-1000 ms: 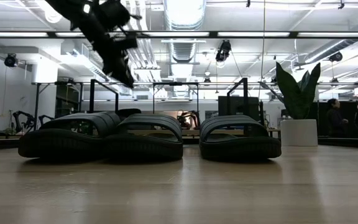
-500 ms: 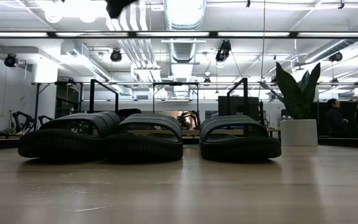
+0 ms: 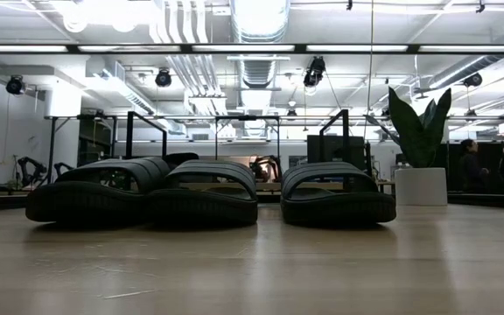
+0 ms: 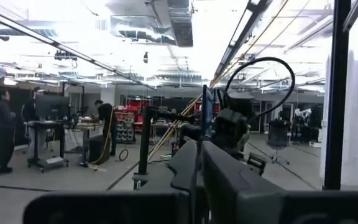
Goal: Pick and place slides into the shelf
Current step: Put the right black slide on the shelf
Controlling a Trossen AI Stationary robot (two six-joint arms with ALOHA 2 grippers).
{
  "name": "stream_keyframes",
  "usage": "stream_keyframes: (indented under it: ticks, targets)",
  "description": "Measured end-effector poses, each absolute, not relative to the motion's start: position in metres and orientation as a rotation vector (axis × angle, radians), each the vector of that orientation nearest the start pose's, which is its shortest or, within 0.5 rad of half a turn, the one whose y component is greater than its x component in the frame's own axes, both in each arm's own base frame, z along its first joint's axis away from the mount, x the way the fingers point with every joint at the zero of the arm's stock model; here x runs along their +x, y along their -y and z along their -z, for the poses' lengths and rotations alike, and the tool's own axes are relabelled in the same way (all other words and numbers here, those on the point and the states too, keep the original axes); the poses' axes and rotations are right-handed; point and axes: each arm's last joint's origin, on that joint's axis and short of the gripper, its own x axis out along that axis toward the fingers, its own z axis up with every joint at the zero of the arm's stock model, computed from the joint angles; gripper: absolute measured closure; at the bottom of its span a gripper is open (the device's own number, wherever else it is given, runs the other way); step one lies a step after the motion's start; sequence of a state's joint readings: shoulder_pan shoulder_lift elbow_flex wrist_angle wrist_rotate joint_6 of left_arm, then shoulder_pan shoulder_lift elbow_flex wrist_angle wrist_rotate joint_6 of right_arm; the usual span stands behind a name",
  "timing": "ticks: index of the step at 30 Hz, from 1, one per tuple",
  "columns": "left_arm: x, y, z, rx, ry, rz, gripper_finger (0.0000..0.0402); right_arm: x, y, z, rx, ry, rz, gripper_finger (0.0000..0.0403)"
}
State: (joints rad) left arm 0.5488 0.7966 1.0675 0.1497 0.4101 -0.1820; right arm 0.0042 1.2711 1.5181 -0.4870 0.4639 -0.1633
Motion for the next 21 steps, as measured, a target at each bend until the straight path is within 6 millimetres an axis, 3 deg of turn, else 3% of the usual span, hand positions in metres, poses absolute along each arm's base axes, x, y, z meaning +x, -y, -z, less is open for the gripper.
stream_keyframes:
  ticks: [6,15,21]
  targets:
    - [0.125,-0.064,-0.455,-0.113,0.405,-0.120,0.0382,0.259,0.021,-0.449,-0.175,-0.271,0.446,0.0349]
    - [0.127,-0.066,-0.453,-0.106,0.396,-0.133,0.0382,0.272,0.016,-0.434,-0.126,-0.326,0.176,0.0348]
    - [0.127,-0.066,-0.452,0.007,0.384,-0.158,0.0381,0.273,0.010,-0.425,0.133,-0.393,-0.101,0.0332]
